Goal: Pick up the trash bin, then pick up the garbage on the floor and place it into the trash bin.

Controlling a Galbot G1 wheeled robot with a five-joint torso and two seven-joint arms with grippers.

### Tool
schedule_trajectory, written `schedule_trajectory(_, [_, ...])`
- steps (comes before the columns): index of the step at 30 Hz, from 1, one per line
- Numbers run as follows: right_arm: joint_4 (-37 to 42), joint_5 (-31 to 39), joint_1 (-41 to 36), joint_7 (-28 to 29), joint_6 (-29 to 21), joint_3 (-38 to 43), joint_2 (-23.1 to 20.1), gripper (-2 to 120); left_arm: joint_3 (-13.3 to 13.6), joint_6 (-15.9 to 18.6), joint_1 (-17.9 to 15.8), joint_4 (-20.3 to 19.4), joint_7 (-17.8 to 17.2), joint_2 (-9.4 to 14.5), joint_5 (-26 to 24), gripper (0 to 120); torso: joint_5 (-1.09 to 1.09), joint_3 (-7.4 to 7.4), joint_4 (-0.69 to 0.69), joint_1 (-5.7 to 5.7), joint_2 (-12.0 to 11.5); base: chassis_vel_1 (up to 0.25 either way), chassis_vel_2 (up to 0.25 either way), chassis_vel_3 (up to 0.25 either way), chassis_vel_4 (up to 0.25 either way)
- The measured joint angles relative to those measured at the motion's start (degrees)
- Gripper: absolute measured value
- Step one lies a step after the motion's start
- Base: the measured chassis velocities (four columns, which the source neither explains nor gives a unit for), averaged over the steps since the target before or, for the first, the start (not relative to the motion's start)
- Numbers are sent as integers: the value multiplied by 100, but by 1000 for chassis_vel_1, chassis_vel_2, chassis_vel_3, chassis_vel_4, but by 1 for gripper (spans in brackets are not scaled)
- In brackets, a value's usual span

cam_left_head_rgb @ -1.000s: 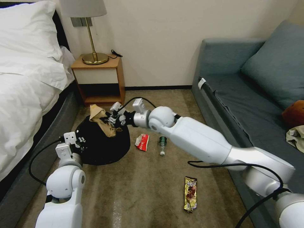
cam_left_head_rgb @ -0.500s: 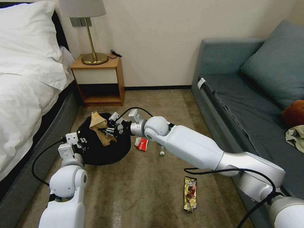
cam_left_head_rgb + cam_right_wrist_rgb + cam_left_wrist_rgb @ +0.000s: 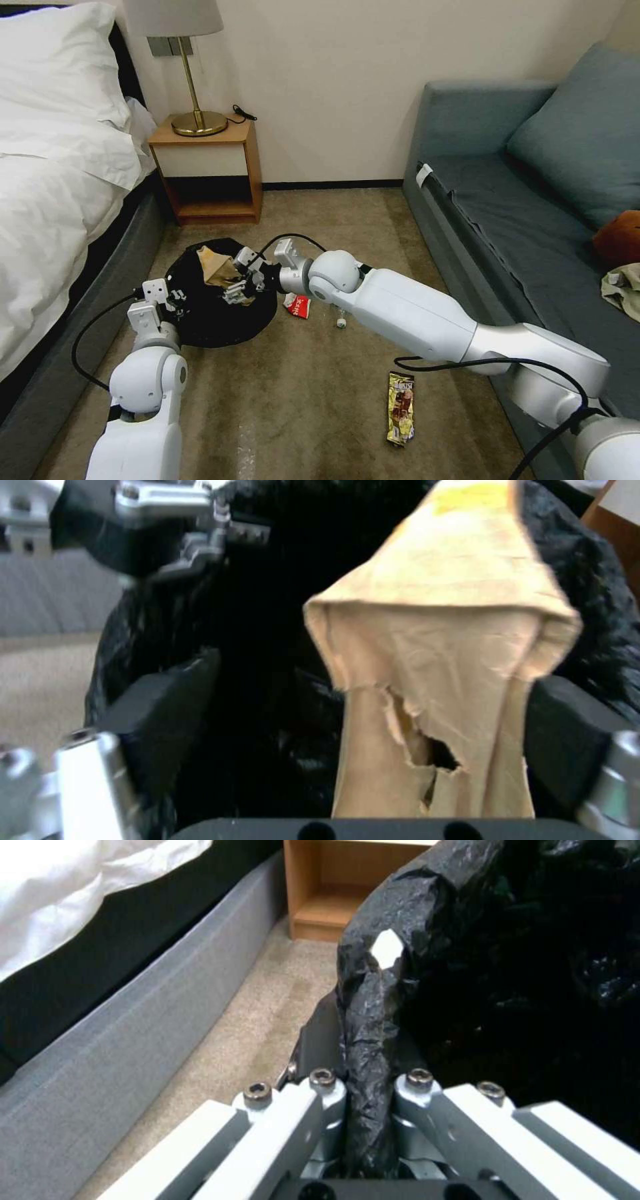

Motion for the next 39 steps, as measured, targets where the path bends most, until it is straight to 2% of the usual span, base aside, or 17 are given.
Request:
schedule_trajectory(5, [78, -172, 77, -154, -2, -71, -156, 100, -11, -4, -23, 19, 10, 8, 0, 3, 0, 0, -1, 0, 0, 0, 0, 0, 0])
schedule_trajectory(12, [194, -615, 604, -663, -153, -543, -429, 100, 27, -37, -47, 86, 57, 9, 59, 3, 0, 0, 0, 0, 0, 0, 0, 0, 0])
schedule_trajectory(18, [279, -651, 786, -704, -164, -602, -692, 100, 46, -86, -52, 124, 74, -14, 144, 3, 0, 0, 2, 0, 0, 0, 0, 0, 0])
schedule_trajectory(20, [390, -576, 686, -596, -164, -479, -1027, 100, 30, -130, -63, 178, 83, -6, 200, 3, 2, 0, 1, 0, 0, 0, 0, 0, 0])
schedule_trajectory(24, [477, -508, 629, -538, -164, -420, -1331, 100, 27, -133, -77, 205, 91, 8, 208, 3, 1, 0, -2, 0, 0, 0, 0, 0, 0])
schedule_trajectory(26, [616, -403, 551, -499, -164, -364, -1713, 100, 22, -133, -112, 255, 99, 37, 207, 3, 1, 0, -2, 0, 0, 0, 0, 0, 0])
schedule_trajectory(30, [715, -335, 435, -476, -164, -251, -1963, 100, 22, -133, -142, 310, 110, 68, 203, 3, 1, 0, 0, 0, 0, 0, 0, 0, 0])
schedule_trajectory(32, [775, -314, 205, -445, -170, -77, -2281, 100, 19, -135, -191, 390, 136, 115, 183, 3, 1, 0, 0, 0, 0, 0, 0, 0, 0])
schedule_trajectory(39, [731, -556, -404, -425, -139, 347, -2707, 100, 24, -158, -272, 493, 164, 182, 115, 3, 1, 0, -1, 0, 0, 0, 0, 0, 0])
